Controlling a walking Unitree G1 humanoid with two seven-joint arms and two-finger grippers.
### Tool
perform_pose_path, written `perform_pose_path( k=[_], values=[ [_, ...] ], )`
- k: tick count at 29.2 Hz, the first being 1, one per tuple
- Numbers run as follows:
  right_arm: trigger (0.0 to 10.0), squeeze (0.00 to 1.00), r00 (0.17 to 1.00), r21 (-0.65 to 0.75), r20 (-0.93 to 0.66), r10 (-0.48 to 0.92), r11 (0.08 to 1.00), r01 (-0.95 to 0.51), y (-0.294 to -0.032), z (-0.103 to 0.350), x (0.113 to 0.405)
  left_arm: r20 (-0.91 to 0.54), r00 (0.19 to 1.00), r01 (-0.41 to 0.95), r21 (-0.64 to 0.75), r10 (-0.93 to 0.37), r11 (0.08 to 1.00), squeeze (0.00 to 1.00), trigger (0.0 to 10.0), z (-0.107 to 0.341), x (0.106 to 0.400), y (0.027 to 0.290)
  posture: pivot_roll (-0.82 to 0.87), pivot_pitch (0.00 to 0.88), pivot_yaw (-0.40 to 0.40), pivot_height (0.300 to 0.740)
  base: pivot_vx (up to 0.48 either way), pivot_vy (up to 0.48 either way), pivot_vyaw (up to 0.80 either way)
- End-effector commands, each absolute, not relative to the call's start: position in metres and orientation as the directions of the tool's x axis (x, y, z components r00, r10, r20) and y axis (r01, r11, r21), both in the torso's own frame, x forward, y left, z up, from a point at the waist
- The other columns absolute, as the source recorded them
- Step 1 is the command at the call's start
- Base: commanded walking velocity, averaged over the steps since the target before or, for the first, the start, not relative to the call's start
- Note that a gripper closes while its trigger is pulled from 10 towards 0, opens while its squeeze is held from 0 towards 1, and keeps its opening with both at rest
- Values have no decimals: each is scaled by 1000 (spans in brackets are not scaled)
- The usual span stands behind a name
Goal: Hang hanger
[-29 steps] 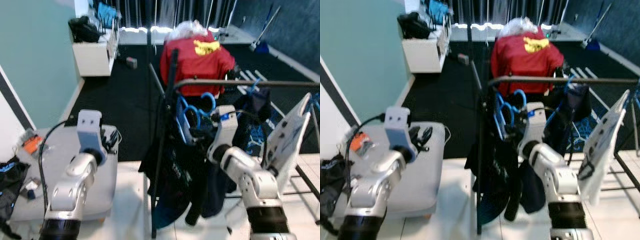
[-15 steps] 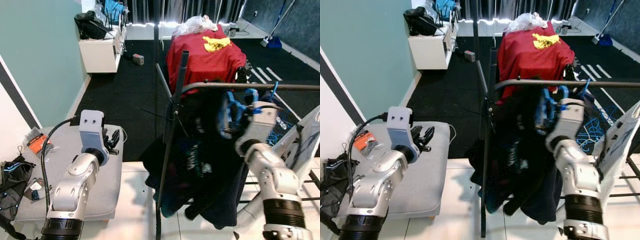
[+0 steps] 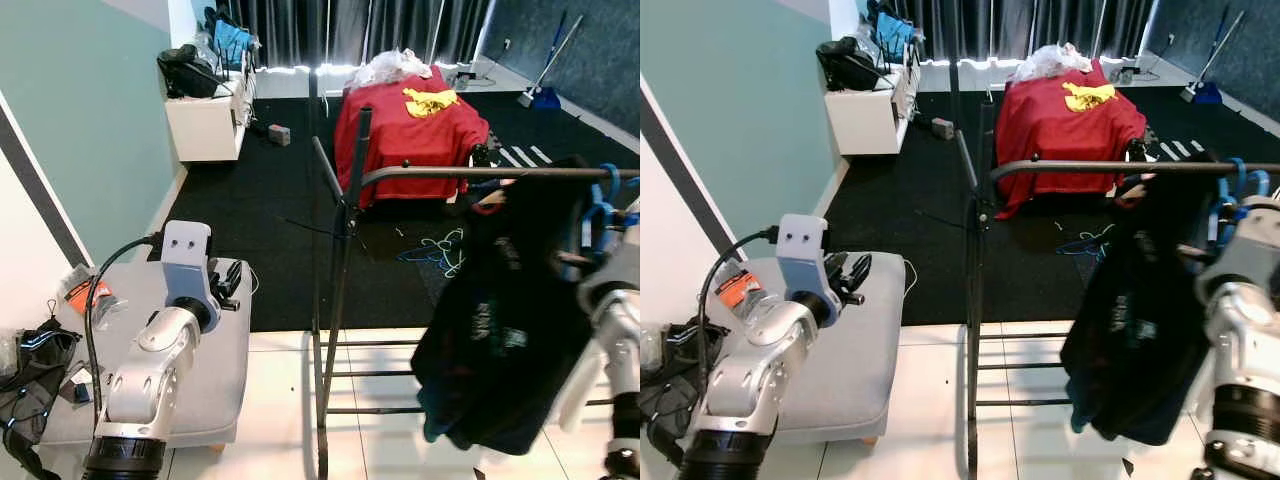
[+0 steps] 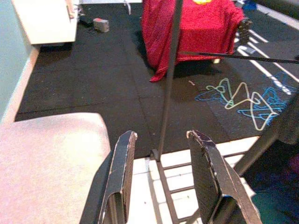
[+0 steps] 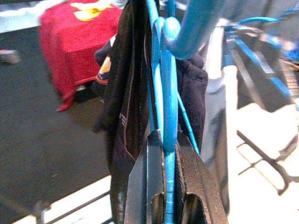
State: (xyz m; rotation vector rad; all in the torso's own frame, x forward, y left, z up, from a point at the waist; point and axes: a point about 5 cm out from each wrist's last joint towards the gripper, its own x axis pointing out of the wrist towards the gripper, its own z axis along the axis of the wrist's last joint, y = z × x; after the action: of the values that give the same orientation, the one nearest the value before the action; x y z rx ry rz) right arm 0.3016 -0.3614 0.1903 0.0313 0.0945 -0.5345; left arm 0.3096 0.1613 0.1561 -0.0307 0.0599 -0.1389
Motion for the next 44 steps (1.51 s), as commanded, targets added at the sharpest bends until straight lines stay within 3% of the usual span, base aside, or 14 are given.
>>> perform_pose_path(
  k=[1, 4, 7, 9, 11, 17, 28, 39, 44],
  values=[
    [10000, 0, 849, 17, -6, -528, 849, 528, -366, 209, 302, -70, 988, 139, -25, -141, 990, 0, 10000, 153, 309, 162, -34, 28, 2, 740, 0, 0, 0],
    [10000, 0, 875, 20, -22, -484, 874, 485, -358, 206, 307, -75, 987, 144, -23, -145, 989, 0, 10000, 152, 309, 161, -34, 29, 2, 740, 0, 0, 0],
    [10000, 0, 935, 38, -65, -349, 935, 352, -334, 196, 318, -76, 986, 145, -21, -147, 989, 0, 10000, 152, 309, 161, -31, 29, 1, 740, 0, 0, 0],
    [10000, 0, 980, 49, -89, -180, 982, 184, -302, 190, 328, -78, 987, 142, -15, -142, 990, 0, 10000, 152, 309, 162, -23, 30, 0, 740, 0, 0, 0],
    [10000, 0, 994, 63, -97, -52, 996, 58, -278, 188, 335, -79, 987, 139, -10, -139, 990, 0, 10000, 153, 309, 164, -17, 30, -1, 740, 0, 0, 0],
    [10000, 0, 993, 100, -72, 90, 992, -82, -238, 196, 353, -84, 987, 139, -3, -138, 990, 0, 10000, 154, 308, 166, -15, 34, 6, 740, 0, 0, 0],
    [10000, 0, 987, 110, -70, 143, 985, -135, -220, 209, 376, -92, 981, 171, 2, -170, 985, 0, 10000, 154, 306, 165, -10, 52, 11, 740, 0, 0, 0],
    [10000, 0, 953, 130, -171, 250, 965, -230, -201, 212, 395, -102, 947, 309, 17, -306, 951, 0, 10000, 150, 279, 158, 18, 114, -19, 740, 0, 0, 0],
    [10000, 0, 947, 172, -197, 253, 960, -221, -203, 210, 398, -113, 947, 305, 23, -300, 952, 0, 10000, 148, 274, 159, 28, 124, -27, 740, 0, 0, 0]
  ],
)
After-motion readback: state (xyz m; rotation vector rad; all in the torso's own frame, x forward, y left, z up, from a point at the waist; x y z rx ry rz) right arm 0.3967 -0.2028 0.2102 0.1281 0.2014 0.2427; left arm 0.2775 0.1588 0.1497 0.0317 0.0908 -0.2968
